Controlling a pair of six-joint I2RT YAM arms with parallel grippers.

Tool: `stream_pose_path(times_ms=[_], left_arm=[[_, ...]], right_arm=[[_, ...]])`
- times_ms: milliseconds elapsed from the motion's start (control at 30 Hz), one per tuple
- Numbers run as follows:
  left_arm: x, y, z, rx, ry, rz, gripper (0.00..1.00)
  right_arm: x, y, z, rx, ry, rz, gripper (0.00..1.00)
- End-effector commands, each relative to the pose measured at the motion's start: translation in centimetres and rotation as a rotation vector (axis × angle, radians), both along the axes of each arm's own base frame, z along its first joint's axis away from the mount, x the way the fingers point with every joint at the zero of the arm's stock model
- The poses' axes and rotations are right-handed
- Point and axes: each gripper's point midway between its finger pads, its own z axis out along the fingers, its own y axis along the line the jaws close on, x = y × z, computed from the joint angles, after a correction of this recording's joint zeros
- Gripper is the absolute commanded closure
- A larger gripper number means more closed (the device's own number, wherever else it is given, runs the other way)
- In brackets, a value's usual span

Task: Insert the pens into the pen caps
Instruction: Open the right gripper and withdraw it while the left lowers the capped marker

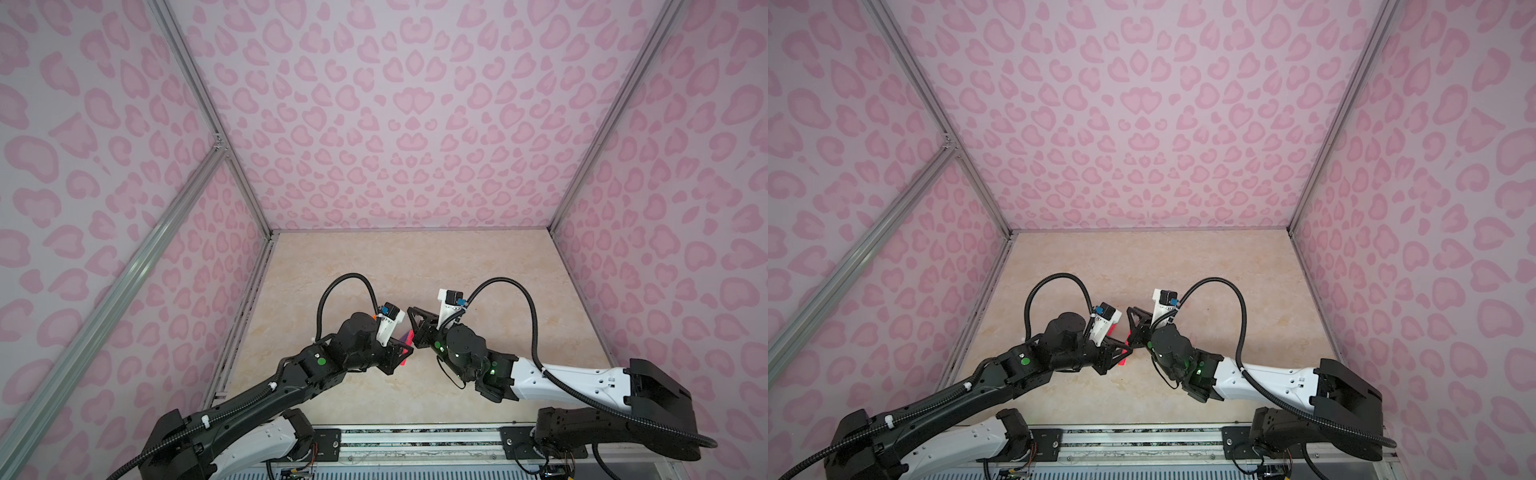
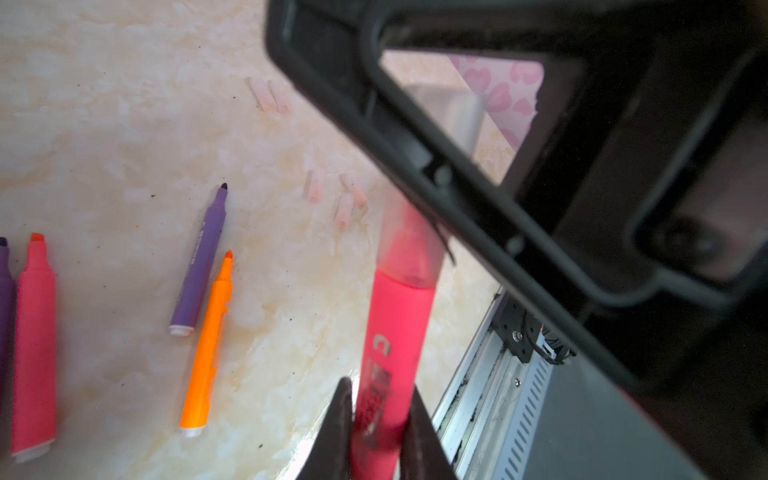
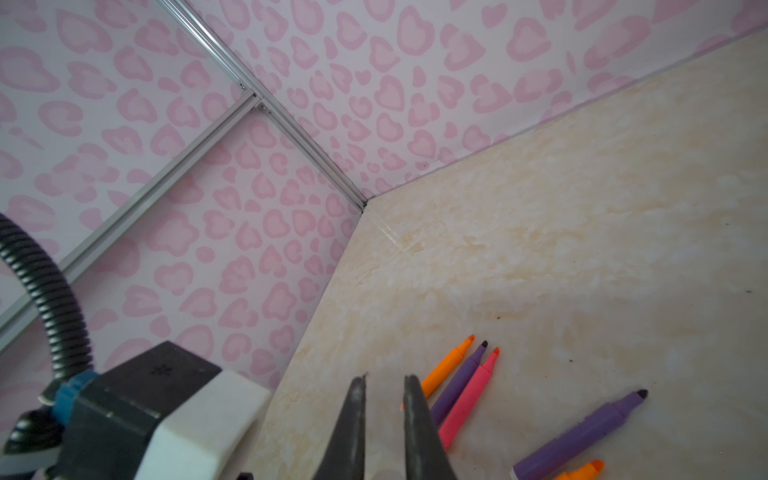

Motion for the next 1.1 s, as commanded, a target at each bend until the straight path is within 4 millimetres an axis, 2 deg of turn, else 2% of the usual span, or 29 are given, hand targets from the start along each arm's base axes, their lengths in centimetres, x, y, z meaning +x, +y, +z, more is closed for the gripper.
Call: stream_pose_path(times_ms=[0,67,200,300,400,467,567,633,733,867,967,1067], left_arm=[[6.4,1.3,5.5,-0.126,-0.198,0.315,0.96],[6.7,1.6,5.1,-0.106,-0.193,0.338,0.96],[8.0,2.5,2.9,-0.021,-0.157,0.430,0.96],[8.8,2.8,0.6,0.033,-0.095,0.470,0.96],[10.1,3.5,-1.5,0.112,-0.032,0.524,0.96],[11.1,5.4,-3.0,0.194,0.002,0.610,0.96],[12.8,10.0,-5.2,0.289,0.067,0.771,0.96],[13.8,13.8,-7.1,0.326,0.152,0.878,0.96],[14.0,18.3,-10.2,0.319,0.304,0.997,0.96],[14.0,20.9,-12.2,0.386,0.364,1.073,0.97],[14.1,22.0,-12.9,0.476,0.385,1.110,0.97],[13.8,22.5,-14.6,0.557,0.463,1.128,0.97]], right_arm=[[-2.5,0.8,-4.2,-0.170,0.087,0.141,0.98],[-2.4,0.6,-3.4,-0.171,0.064,0.137,0.85],[-1.6,-0.7,-2.2,-0.186,0.023,0.080,0.44],[-0.5,-2.3,-1.8,-0.187,0.030,0.037,0.31],[1.2,-4.5,-1.6,-0.164,0.049,-0.012,0.27],[2.2,-6.2,-1.5,-0.158,0.055,-0.054,0.26],[3.8,-8.6,-0.8,-0.180,0.039,-0.112,0.24],[4.9,-10.1,-0.1,-0.214,0.032,-0.151,0.24],[6.4,-12.4,0.4,-0.292,0.035,-0.217,0.24],[8.0,-15.3,0.4,-0.337,0.071,-0.295,0.24],[9.0,-16.5,-1.0,-0.297,0.147,-0.300,0.24],[9.6,-17.1,-2.7,-0.290,0.213,-0.318,0.25]])
